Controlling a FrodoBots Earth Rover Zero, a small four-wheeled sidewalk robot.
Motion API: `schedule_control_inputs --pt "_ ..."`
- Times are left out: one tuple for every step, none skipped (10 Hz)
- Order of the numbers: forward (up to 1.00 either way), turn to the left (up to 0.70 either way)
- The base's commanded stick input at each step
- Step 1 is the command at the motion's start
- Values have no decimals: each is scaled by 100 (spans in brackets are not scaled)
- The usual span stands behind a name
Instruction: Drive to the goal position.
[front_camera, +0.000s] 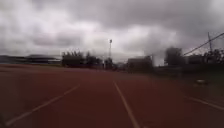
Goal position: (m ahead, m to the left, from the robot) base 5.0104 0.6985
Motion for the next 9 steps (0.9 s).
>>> schedule_control_inputs --pt "70 0" --pt "70 0" --pt "70 0" --pt "70 0" --pt "70 0" --pt "70 0" --pt "70 0" --pt "70 0" --pt "70 0"
